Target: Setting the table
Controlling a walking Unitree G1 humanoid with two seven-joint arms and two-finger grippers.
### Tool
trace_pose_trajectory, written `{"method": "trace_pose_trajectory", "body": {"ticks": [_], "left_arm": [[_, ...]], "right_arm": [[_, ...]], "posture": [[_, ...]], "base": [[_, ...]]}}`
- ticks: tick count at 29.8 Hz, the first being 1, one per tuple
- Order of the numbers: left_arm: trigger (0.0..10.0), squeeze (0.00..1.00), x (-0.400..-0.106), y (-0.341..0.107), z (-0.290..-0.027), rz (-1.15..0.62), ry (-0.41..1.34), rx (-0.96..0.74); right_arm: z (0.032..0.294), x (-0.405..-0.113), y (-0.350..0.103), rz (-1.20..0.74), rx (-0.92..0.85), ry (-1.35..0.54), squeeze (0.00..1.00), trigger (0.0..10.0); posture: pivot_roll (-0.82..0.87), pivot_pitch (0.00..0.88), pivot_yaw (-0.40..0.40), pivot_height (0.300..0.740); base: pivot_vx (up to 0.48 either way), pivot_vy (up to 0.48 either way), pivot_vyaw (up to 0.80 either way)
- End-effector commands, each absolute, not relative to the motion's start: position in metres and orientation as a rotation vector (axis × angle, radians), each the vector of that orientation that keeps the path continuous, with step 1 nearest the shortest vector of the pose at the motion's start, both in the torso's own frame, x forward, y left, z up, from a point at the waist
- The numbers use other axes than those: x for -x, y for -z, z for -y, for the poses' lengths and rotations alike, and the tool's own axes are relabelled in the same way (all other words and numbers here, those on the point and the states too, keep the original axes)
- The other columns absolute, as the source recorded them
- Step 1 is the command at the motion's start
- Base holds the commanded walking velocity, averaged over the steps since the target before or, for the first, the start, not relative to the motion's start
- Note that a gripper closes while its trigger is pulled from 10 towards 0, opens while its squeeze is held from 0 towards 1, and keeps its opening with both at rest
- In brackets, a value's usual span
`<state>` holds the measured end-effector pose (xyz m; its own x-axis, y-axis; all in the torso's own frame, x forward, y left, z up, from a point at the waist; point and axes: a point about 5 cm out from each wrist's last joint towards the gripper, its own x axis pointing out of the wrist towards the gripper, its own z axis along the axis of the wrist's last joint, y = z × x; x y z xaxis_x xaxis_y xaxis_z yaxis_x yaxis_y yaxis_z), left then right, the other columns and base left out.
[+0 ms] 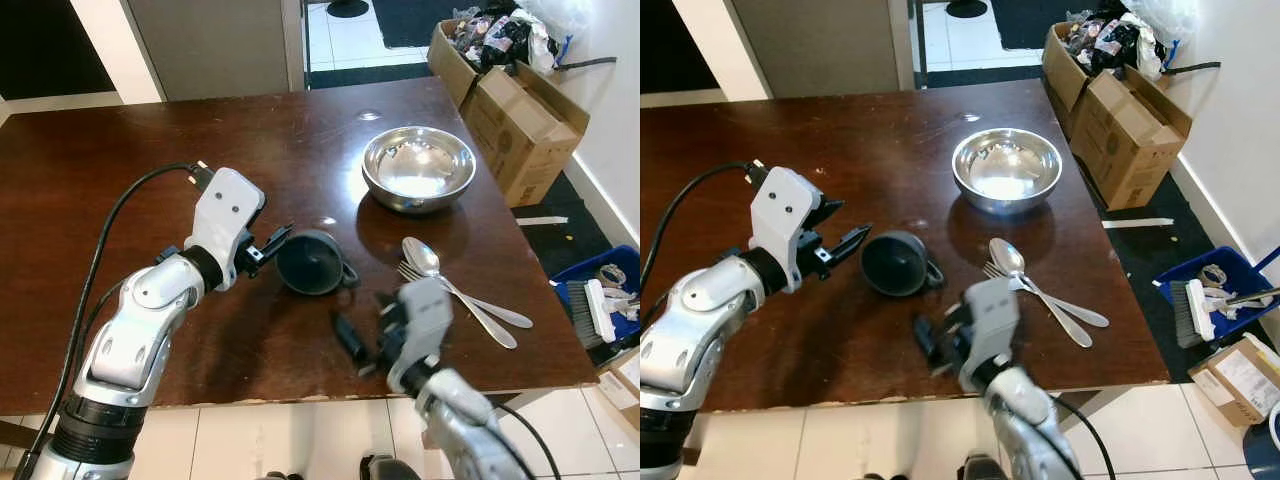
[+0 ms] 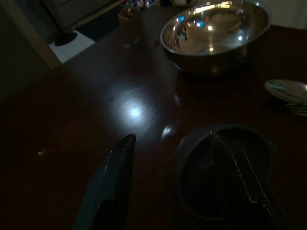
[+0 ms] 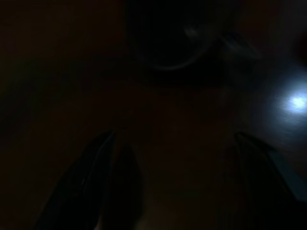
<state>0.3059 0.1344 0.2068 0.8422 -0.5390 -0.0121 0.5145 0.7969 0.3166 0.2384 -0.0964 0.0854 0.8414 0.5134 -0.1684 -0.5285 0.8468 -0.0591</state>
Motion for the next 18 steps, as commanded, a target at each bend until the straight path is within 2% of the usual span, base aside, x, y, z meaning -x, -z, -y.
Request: {"method": "trace_pose_trajectory", "body": {"ticks": [1,4,11,15,18], "left_arm": [[10.0,0.0,-0.306,-0.205,-0.134,0.075,0.574,-0.323],[10.0,0.0,-0.306,-0.205,-0.134,0.076,0.576,-0.324],[10.0,0.0,-0.307,-0.206,-0.133,0.077,0.578,-0.322],[10.0,0.0,-0.308,-0.206,-0.132,0.08,0.578,-0.318],[10.0,0.0,-0.308,-0.208,-0.129,0.086,0.582,-0.311]], "right_arm": [[0.093,-0.232,-0.075,-0.174,0.166,-0.565,0.0,10.0],[0.097,-0.23,-0.073,-0.149,0.248,-0.556,0.0,10.0],[0.126,-0.235,-0.082,-0.069,0.51,-0.509,0.0,10.0],[0.152,-0.238,-0.086,-0.033,0.678,-0.452,0.0,10.0],[0.17,-0.244,-0.094,-0.008,0.694,-0.392,0.0,10.0]], "posture": [[-0.15,0.088,0.146,0.74],[-0.14,0.088,0.147,0.74],[-0.14,0.095,0.142,0.74],[-0.15,0.098,0.138,0.74],[-0.15,0.106,0.131,0.74]], "base": [[0.0,0.0,0.0],[0.0,0.0,0.0],[0.0,0.0,0.0],[0.0,0.0,0.0],[0.0,0.0,0.0]]}}
